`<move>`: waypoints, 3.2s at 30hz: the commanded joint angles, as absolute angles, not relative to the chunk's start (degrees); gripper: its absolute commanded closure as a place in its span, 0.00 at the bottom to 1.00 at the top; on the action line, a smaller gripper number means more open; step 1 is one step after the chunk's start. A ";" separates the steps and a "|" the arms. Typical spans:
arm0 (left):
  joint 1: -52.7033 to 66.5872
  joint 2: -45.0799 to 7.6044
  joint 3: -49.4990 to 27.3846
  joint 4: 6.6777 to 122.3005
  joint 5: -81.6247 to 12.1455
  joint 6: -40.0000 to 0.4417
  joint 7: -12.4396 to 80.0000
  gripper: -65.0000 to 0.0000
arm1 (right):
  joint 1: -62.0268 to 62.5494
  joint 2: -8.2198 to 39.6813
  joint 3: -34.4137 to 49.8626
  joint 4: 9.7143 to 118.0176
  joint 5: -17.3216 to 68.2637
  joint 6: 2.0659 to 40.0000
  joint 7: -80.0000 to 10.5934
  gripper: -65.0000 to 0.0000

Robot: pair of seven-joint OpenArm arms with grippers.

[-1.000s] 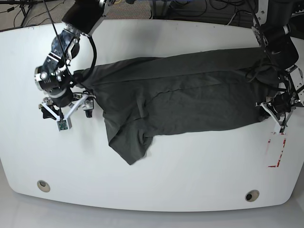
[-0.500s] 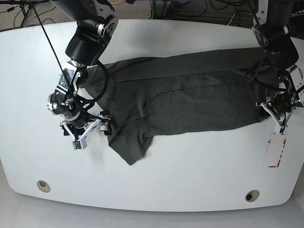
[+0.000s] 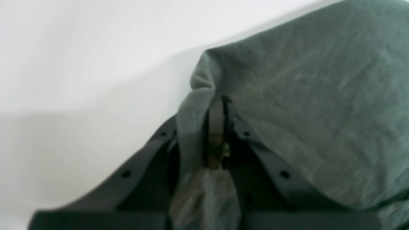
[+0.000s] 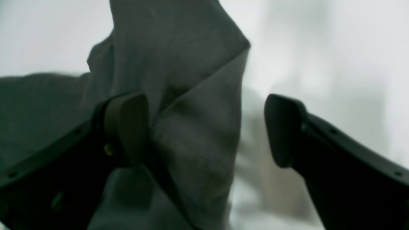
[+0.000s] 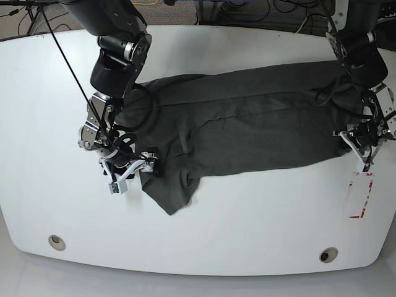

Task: Layout the t-shirt on the table in an organized manner, then fold the t-shirt properly
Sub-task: 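Release the right gripper and move it along the shirt toward the sleeve, then grasp the shirt edge with the right gripper and lift it with both grippers, then stretch the shirt between both grippers and lay it down flat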

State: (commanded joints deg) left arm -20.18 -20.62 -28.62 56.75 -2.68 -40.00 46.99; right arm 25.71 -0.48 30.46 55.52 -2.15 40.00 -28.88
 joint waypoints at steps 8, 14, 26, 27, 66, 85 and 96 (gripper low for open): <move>-20.18 -20.62 -28.53 56.75 -2.68 -40.00 46.99 1.00 | 25.36 0.66 30.46 53.93 -2.15 40.00 -26.77 0.26; -20.18 -20.70 -28.53 56.57 -2.59 -40.00 46.90 1.00 | 25.19 0.75 30.46 53.93 -2.24 40.00 -26.86 0.62; -20.18 -20.53 -28.53 56.92 -2.59 -40.00 45.14 1.00 | 22.29 0.75 30.37 62.29 -2.33 40.00 -32.84 1.00; -20.18 -20.53 -28.53 56.92 -2.59 -40.00 44.62 1.00 | 21.67 0.75 30.37 64.48 -2.33 40.00 -33.54 1.00; -52.09 -15.87 -30.46 89.63 -2.59 -36.62 60.79 1.00 | 49.54 15.16 10.77 86.90 -1.71 40.00 -57.10 1.00; -65.54 -17.01 -23.34 89.10 -2.86 -36.53 64.84 1.00 | 66.07 18.15 8.66 91.56 -2.07 40.00 -67.74 1.00; -47.08 -17.10 -25.89 94.11 -3.03 -36.70 65.54 1.00 | 40.31 18.33 9.63 110.29 -2.15 40.00 -69.41 1.00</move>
